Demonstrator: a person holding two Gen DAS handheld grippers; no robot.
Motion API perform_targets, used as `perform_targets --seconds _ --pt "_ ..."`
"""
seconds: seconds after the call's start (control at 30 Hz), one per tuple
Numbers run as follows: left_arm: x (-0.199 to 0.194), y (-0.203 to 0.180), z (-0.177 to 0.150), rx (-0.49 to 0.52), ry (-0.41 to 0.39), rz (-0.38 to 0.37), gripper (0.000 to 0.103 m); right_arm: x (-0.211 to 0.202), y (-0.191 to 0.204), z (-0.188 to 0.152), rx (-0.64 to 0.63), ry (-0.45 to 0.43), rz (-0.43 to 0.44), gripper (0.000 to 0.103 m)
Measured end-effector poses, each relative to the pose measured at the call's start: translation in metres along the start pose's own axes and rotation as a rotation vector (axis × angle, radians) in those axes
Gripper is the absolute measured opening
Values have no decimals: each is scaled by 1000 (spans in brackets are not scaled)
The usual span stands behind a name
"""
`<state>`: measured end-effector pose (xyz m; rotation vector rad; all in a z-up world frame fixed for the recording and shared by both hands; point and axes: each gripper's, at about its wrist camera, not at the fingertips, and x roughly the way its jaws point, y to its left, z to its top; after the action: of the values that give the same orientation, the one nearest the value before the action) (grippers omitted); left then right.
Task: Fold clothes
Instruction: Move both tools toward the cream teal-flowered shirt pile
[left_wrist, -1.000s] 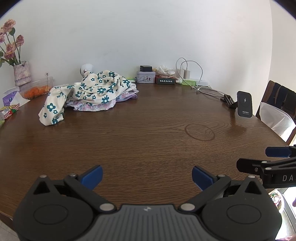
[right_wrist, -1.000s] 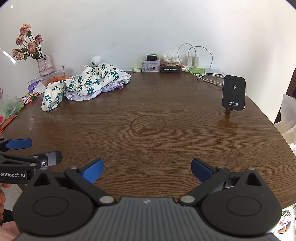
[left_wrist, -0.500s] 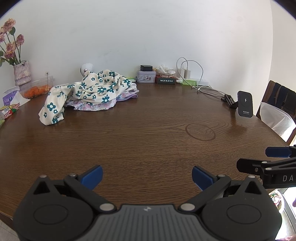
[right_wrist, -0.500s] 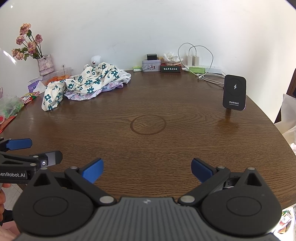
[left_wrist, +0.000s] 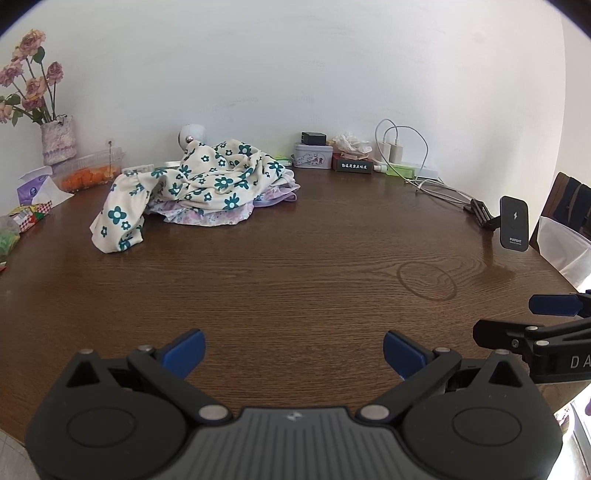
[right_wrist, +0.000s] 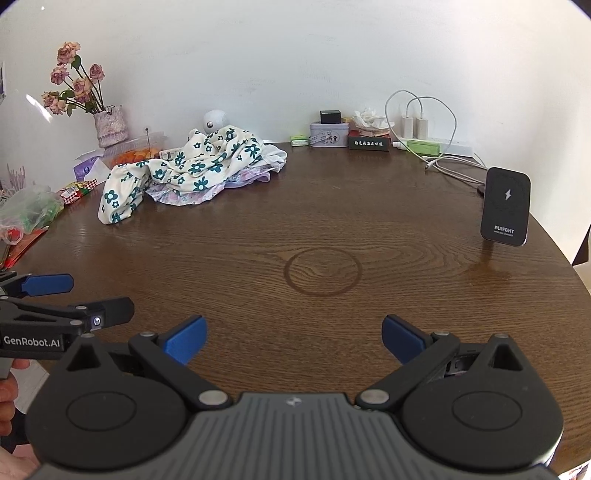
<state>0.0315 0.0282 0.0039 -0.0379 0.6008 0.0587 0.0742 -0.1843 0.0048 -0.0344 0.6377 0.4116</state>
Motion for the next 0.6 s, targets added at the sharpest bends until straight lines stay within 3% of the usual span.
perform_targets --seconds 0.6 --pt "41 25 44 -53 9 65 103 50 12 58 -119 -3 70 103"
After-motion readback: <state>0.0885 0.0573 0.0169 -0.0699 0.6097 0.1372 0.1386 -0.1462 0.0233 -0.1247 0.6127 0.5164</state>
